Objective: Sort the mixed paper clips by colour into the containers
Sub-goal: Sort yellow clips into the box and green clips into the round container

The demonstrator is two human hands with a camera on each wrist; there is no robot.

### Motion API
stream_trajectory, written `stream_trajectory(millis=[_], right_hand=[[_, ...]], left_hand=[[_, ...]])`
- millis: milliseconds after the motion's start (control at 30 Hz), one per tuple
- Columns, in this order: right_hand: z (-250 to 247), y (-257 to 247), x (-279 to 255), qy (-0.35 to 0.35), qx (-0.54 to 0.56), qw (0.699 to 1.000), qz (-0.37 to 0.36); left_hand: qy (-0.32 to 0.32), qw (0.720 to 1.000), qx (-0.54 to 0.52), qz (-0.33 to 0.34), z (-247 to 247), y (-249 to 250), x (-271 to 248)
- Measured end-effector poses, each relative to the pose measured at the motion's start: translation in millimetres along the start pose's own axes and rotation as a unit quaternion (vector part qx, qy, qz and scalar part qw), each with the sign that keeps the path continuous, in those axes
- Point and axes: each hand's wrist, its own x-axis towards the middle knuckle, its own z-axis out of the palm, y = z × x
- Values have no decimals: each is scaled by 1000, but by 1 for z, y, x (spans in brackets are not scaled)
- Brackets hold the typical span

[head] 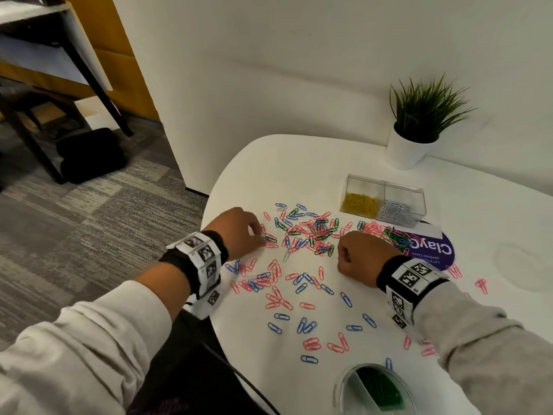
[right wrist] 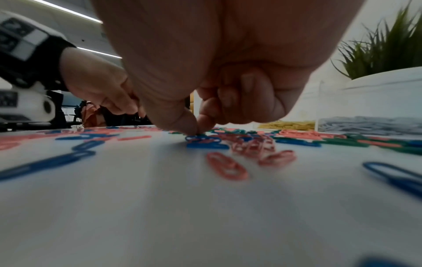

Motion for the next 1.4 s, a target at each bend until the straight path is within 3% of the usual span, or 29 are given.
stream_trajectory(millis=[100, 233, 267, 367, 433, 467, 500, 600, 667, 800, 1000, 1200, 1400], right_hand=[[-4, 1, 0, 38, 88, 995, 1], [-13, 9, 1, 106, 279, 952, 69], [-15, 11, 1, 105, 369, 919, 91], [-20, 13, 2, 85, 610, 776, 136], [-21, 16, 4, 67, 651, 740, 155], [-20, 15, 5, 53, 645, 746, 158], [-19, 15, 7, 40, 611, 774, 157], [-17, 8, 9, 27, 334, 937, 104], [-14, 3, 10, 26, 190, 981, 39], [-11, -4, 14, 19, 75, 997, -28], [-6, -10, 21, 24, -8, 1000, -5], [-3, 2, 21, 2, 51, 998, 48], [1, 9, 9, 9, 38, 998, 42]], left_hand=[[-12, 995, 102, 8, 10, 1, 0], [-6, 997, 80, 14, 7, -4, 3], [-7, 998, 59, 12, 6, -6, 5], [-2, 1000, -27, -10, 3, -15, 8], [0, 997, -79, -25, 0, -19, 10], [2, 995, -98, -30, -2, -21, 10], [6, 993, -112, -34, -4, -22, 10], [35, 990, -128, -53, -6, -24, 10], [45, 995, -82, -44, -5, -23, 10], [3, 999, 42, 25, 3, -18, 10], [-17, 995, 95, 27, 11, -14, 9], [-4, 1000, 1, -2, 0, -22, 8], [-33, 997, -75, 12, -22, -2, -1]])
